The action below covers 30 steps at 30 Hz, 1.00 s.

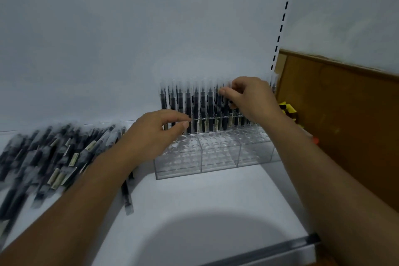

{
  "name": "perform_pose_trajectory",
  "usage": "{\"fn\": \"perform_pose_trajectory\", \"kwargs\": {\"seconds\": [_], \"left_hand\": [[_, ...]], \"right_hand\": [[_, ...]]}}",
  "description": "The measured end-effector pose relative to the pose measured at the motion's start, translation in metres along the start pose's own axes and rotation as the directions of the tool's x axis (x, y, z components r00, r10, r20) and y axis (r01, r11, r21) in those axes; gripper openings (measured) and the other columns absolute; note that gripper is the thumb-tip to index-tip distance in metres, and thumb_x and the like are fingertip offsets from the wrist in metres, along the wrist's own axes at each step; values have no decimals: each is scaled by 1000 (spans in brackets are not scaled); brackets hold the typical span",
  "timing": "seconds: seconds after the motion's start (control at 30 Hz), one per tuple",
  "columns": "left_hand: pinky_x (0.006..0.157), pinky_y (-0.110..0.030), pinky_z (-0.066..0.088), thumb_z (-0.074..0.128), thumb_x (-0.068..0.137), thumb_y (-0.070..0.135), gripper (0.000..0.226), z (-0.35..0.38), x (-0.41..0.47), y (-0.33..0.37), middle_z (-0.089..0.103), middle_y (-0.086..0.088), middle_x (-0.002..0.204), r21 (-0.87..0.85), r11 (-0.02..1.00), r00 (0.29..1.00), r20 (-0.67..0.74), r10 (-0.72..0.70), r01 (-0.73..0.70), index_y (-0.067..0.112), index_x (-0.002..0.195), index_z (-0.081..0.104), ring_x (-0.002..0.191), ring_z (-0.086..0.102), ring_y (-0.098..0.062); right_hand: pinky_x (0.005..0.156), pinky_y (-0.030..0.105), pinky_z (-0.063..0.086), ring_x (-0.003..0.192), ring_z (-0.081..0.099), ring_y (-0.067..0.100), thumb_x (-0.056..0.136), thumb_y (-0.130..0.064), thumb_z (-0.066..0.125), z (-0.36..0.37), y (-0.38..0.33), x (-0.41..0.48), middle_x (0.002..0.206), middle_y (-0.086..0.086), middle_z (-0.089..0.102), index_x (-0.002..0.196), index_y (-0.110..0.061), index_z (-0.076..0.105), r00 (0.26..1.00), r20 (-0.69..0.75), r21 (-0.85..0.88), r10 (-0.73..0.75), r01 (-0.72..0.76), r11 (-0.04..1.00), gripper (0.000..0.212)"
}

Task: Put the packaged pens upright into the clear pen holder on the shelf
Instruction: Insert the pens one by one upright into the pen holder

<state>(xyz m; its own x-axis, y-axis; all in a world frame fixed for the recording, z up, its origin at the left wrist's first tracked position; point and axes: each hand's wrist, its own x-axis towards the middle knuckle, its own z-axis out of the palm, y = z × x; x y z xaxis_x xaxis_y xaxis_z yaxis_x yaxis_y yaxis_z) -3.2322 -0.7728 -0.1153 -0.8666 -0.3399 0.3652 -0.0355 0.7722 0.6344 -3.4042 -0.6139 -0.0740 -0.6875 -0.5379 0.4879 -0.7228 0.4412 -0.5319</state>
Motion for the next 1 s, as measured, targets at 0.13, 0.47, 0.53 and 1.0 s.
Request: {"fn": "perform_pose_trajectory", "kwargs": {"seconds": [0.13, 0.47, 0.53, 1.0], "left_hand": [[84, -20, 45, 57, 92, 42, 29, -2, -3, 3, 64, 22, 113, -70, 998, 998, -65, -15, 10, 37, 119, 65, 103, 60, -1], [93, -23, 49, 59, 94, 36, 21, -51, -26, 8, 70, 16, 105, -199, 976, 941, -306, -144, 85, 28, 108, 72, 100, 62, 2], [91, -21, 48, 58, 94, 37, 22, -71, -44, -1, 70, 16, 107, -168, 976, 922, -336, -191, 140, 28, 110, 71, 101, 62, 2], [113, -28, 17, 39, 98, 51, 59, -117, -155, -74, 18, 2, 160, 201, 764, 788, -236, -569, 613, 26, 150, 29, 147, 16, -14]], "right_hand": [[66, 32, 52, 72, 60, 17, 92, -56, 54, -8, -3, -7, 77, -2, 66, 80, -20, 63, 998, 54, -229, 24, -11, 973, 39], [75, 30, 50, 84, 63, 15, 93, -42, 57, 19, -103, -57, 97, -6, 69, 102, -28, 70, 949, 93, -96, -300, 309, 946, 21], [84, 31, 49, 95, 62, 13, 94, -44, 54, 45, -128, -66, 110, -8, 66, 114, -31, 65, 906, 210, -21, -369, 381, 924, 27], [121, 51, 6, 150, -2, 28, 87, -78, 24, 163, -178, -89, 163, 2, 11, 154, -38, 17, 633, 685, -32, -360, 520, 854, 79]]}}
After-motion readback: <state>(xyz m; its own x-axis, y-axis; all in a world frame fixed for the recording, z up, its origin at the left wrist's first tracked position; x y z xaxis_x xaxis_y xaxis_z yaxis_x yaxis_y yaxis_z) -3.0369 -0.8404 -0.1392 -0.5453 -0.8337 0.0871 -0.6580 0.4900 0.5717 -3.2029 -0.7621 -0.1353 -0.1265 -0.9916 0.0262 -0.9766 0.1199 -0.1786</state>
